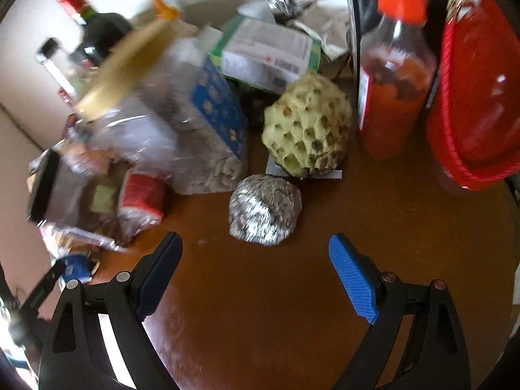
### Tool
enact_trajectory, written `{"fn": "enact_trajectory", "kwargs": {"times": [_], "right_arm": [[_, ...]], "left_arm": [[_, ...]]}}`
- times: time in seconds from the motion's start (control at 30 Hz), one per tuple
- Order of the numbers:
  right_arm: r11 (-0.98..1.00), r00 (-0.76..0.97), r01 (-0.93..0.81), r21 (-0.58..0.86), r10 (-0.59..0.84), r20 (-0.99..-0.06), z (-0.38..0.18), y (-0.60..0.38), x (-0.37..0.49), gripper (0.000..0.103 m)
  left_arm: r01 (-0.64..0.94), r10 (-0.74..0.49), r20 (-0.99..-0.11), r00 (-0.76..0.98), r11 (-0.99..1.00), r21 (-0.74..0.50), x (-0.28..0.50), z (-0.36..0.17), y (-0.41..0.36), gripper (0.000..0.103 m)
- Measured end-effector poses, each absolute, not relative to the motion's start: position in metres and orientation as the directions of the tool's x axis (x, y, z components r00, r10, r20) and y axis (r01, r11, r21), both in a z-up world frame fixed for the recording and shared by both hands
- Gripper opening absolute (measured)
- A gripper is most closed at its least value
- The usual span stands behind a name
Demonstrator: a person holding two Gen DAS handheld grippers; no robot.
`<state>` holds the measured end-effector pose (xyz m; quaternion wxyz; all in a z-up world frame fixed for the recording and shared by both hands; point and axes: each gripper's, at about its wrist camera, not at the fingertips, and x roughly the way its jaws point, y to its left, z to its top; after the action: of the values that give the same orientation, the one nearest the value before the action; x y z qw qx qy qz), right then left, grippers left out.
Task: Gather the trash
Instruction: 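Grasp the blue Lucky cup with the left tool while the right tool grasps the foil ball, then lift the blue cup and foil ball and carry them over the white bucket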
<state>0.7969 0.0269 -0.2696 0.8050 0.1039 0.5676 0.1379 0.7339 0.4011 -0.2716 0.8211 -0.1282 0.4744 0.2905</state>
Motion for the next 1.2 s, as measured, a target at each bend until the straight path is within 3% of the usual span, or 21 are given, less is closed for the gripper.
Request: {"fn": "enact_trajectory", "kwargs": {"times": [0.3, 0.33, 0.37, 0.43, 0.47, 0.5, 0.73, 1.2], "right_arm": [[0.965, 0.329, -0.060, 0.255, 0.260, -0.908, -0.295, 0.029, 0.808, 0.083], [0.967, 0.336, -0.057, 0.247, 0.251, -0.908, -0.296, 0.029, 0.807, 0.079], [0.967, 0.339, -0.059, 0.246, 0.251, -0.907, -0.297, 0.029, 0.806, 0.076], [0.966, 0.335, -0.066, 0.249, 0.257, -0.906, -0.298, 0.028, 0.803, 0.060], [0.966, 0.335, -0.072, 0.249, 0.258, -0.906, -0.298, 0.027, 0.801, 0.057], [0.966, 0.335, -0.077, 0.247, 0.258, -0.906, -0.299, 0.025, 0.800, 0.054], [0.962, 0.367, -0.133, 0.241, 0.273, -0.889, -0.273, 0.022, 0.781, 0.052], [0.940, 0.448, -0.228, 0.252, 0.331, -0.830, -0.179, -0.041, 0.709, 0.052]], "left_arm": [[-0.611, 0.413, -0.843, 0.344, 0.780, 0.133, 0.744, -0.294, 0.402, 0.094], [-0.612, 0.412, -0.845, 0.340, 0.779, 0.134, 0.744, -0.296, 0.403, 0.092], [-0.609, 0.403, -0.852, 0.335, 0.783, 0.131, 0.746, -0.299, 0.404, 0.084], [-0.609, 0.426, -0.845, 0.323, 0.777, 0.159, 0.749, -0.301, 0.404, 0.078], [-0.604, 0.431, -0.844, 0.321, 0.779, 0.168, 0.752, -0.302, 0.401, 0.070], [-0.602, 0.434, -0.843, 0.317, 0.779, 0.174, 0.753, -0.303, 0.401, 0.070], [-0.589, 0.432, -0.826, 0.362, 0.793, 0.157, 0.743, -0.281, 0.385, 0.069], [-0.422, 0.262, -0.807, 0.530, 0.907, 0.017, 0.701, -0.199, 0.271, 0.069]]}}
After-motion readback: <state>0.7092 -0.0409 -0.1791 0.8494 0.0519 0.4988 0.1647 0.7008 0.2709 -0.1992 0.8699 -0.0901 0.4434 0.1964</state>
